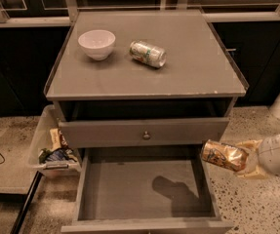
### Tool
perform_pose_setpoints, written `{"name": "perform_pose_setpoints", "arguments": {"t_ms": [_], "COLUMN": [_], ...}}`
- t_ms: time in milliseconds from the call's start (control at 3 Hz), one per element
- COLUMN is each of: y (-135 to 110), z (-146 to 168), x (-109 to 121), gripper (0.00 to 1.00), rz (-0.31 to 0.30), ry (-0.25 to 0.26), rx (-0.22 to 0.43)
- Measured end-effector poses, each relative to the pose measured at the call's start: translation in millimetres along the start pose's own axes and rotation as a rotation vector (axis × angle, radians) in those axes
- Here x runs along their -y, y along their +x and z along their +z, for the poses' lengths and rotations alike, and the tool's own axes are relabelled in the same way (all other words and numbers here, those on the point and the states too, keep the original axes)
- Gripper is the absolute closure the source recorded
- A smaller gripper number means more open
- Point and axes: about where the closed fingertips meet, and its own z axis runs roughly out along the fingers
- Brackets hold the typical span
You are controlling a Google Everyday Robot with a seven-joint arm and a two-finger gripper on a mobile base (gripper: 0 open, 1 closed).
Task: Place orange can into middle drawer
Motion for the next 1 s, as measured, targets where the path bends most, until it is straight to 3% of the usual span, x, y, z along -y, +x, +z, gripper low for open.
{"name": "perform_pose_setpoints", "arguments": {"t_ms": [333, 667, 1000], "y": [0, -7, -15], "z": [0, 43, 110], "x": [0, -10, -22], "gripper": [1.00, 1.00, 1.00], "rz": [0.000, -0.008, -0.021], "ry": [0.000, -0.048, -0.093], "rx": [0.000, 0.008, 0.029]}}
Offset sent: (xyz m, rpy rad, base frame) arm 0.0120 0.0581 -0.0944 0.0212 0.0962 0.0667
